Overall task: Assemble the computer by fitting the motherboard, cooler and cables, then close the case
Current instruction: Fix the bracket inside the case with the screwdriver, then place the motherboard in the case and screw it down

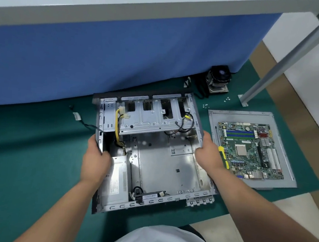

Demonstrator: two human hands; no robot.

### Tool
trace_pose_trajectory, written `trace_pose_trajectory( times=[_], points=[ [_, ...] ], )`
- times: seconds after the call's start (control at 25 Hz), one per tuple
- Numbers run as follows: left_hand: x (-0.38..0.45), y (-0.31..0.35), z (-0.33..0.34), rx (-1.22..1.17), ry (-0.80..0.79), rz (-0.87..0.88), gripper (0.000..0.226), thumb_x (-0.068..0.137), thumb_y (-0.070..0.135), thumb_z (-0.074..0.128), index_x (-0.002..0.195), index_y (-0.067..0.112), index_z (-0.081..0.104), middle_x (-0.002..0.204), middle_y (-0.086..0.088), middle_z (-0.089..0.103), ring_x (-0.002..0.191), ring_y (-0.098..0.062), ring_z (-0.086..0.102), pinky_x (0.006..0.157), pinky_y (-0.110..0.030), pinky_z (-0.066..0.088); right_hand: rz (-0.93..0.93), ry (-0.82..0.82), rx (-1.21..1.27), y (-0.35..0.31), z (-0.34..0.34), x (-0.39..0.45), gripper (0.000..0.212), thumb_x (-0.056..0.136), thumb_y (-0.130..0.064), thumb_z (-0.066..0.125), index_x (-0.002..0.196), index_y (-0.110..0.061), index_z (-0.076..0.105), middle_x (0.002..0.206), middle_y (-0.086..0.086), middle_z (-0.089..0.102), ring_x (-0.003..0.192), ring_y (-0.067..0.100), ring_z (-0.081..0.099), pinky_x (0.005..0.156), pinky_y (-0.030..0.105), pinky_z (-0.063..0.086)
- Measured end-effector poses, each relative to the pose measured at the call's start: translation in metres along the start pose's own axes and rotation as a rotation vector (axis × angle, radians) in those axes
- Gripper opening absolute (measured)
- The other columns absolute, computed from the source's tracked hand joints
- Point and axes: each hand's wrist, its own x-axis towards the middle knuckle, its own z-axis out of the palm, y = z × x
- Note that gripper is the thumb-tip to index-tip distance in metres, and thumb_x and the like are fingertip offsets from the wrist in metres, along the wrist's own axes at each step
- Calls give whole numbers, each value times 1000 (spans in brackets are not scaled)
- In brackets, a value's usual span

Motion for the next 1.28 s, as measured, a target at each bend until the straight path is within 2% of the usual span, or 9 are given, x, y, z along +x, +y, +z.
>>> trace_pose_trajectory(
  times=[0.12, 0.28, 0.4, 0.52, 0.68, 0.84, 0.88, 1.04, 1.28],
  points=[
    [1, -1, 3, -11, 40, 61, 55, 92, 6, 47, 143, 24, 37, 114, -11, 67, 87, -27, 63, 69, -37, 50, 13, 21, -59, -5, 0, -3, 69, 89, -3, 42, 153, -24, 25, 95, 9, 63, 78, 30, 64, 63, 40, 55],
    [2, -2, 5, 26, 62, 185, 70, 92, 9, 54, 156, 19, 26, 154, -12, 43, 137, -36, 44, 112, -54, 41, 15, 46, -104, -2, 0, -3, 49, 98, -21, 48, 144, -22, 30, 97, 11, 64, 82, 33, 65, 75, 50, 59],
    [-14, 5, 8, 203, 179, 310, 73, 91, 10, 61, 157, 11, 28, 160, -18, 31, 144, -41, 29, 118, -58, 26, -25, 34, -83, 2, 0, -3, 51, 100, -30, 52, 144, -20, 28, 108, 11, 64, 88, 30, 65, 80, 47, 59],
    [-34, 37, 24, 202, 216, 471, 62, 91, 16, 56, 151, 10, 40, 155, -15, 40, 142, -37, 31, 118, -55, 23, -27, -88, -7, 7, -4, 4, 66, 100, -43, 54, 152, -21, 20, 143, 16, 53, 118, 35, 60, 96, 41, 51],
    [-59, 111, 90, 40, -63, 627, 49, 100, 15, 55, 146, 28, 46, 140, 4, 51, 128, -21, 49, 108, -46, 44, -74, -345, 79, 24, -53, 29, 78, 95, -63, 53, 158, -25, 26, 158, 1, 42, 136, 25, 50, 101, 33, 41],
    [-80, 179, 183, -4, -355, 777, 37, 99, 24, 50, 129, 43, 59, 123, 29, 58, 111, 1, 60, 91, -16, 49, -41, -46, 140, 91, -140, 62, 48, 101, -44, 54, 144, -24, 50, 138, -4, 60, 94, 11, 66, 75, 26, 50],
    [-84, 192, 209, 26, -438, 772, 37, 99, 23, 50, 128, 44, 60, 124, 28, 60, 112, 3, 60, 94, -16, 48, 19, 28, 110, 115, -158, 69, 45, 101, -40, 55, 142, -22, 51, 136, -1, 61, 94, 13, 66, 74, 28, 52],
    [-92, 211, 309, 378, -728, 676, 41, 103, 20, 52, 142, 30, 56, 148, 4, 54, 132, -13, 53, 107, -22, 36, 305, 130, -121, 214, -200, 91, 51, 101, -29, 57, 147, -11, 44, 146, 14, 49, 126, 33, 55, 105, 43, 48],
    [-95, 184, 360, 937, -874, 620, 67, 99, 18, 48, 161, 33, 27, 172, 3, 11, 158, -22, 10, 125, -53, 21, 391, 16, -225, 272, -192, 104, 64, 95, -42, 65, 144, -8, 42, 142, 16, 42, 122, 35, 55, 103, 44, 48]
  ],
)
